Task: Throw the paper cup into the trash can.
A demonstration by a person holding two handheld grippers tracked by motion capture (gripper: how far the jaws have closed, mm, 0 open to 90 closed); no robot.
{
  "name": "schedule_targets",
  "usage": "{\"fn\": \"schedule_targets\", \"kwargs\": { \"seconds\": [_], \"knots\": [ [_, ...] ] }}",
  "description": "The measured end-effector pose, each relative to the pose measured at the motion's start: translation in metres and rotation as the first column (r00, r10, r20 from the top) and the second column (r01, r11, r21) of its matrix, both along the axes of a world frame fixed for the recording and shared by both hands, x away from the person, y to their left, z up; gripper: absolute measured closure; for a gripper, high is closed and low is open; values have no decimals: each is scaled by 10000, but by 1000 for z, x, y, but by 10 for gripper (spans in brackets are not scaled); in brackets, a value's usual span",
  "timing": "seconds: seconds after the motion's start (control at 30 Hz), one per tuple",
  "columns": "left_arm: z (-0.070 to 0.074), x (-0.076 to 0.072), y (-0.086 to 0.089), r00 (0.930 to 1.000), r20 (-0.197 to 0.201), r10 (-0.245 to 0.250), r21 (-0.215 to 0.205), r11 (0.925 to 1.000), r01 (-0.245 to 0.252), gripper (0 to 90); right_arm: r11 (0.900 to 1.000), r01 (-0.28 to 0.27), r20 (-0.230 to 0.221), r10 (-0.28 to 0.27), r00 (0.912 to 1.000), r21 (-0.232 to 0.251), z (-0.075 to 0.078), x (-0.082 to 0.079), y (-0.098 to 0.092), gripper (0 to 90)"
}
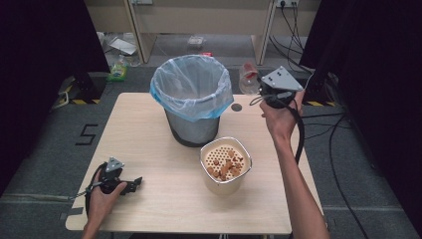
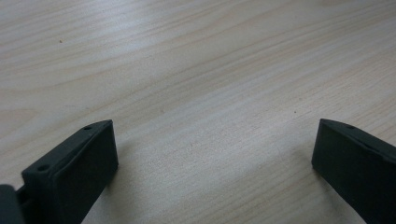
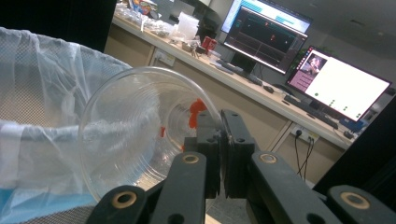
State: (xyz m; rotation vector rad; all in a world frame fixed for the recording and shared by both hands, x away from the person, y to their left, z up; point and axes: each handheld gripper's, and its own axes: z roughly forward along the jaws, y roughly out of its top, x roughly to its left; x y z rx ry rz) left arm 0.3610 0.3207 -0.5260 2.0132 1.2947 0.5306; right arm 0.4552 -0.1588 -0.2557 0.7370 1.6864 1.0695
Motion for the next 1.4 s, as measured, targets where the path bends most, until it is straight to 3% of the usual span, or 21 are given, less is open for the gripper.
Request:
{"fn": "schedule_targets", "kwargs": {
  "seconds": [0.27,0.47,0.7,0.87,0.93,1.0,1.2,1.27,1.33,1.4],
  "knots": [
    [0,0,0,10000,-5,-3,1,10000,3,0,9995,-184,125,187,9997,-258,17,9,16,874],
    [0,0,0,10000,2,5,-10,10000,-5,0,9969,-575,96,581,9983,-542,28,15,41,874],
    [0,0,0,10000,0,5,-11,10000,-5,0,9892,-1106,-403,1071,9934,-965,27,34,80,873],
    [0,0,0,10000,0,4,-9,10000,-4,0,9811,-1471,-1108,1335,9848,-1254,14,53,110,867],
    [0,0,0,10000,-4,-4,1,10000,4,0,9809,-1505,-1293,1345,9824,-1232,9,60,118,853],
    [0,0,0,10000,2,4,-8,10000,-4,0,9798,-1772,-1569,1614,9743,-922,4,69,124,814],
    [0,0,0,10000,-1,1,-10,10000,-1,0,9836,-1713,-1707,1595,9723,-569,2,74,126,655],
    [0,0,0,10000,1,3,-9,10000,-3,0,9847,-1697,-1928,1588,9683,-410,4,72,119,607],
    [0,0,0,10000,-4,-5,1,10000,5,0,9868,-1568,-1886,1464,9711,-414,5,69,109,593],
    [0,0,0,10000,-1,3,-10,10000,-3,0,9900,-1413,-2064,1378,9687,-24,6,64,94,552]
  ]
}}
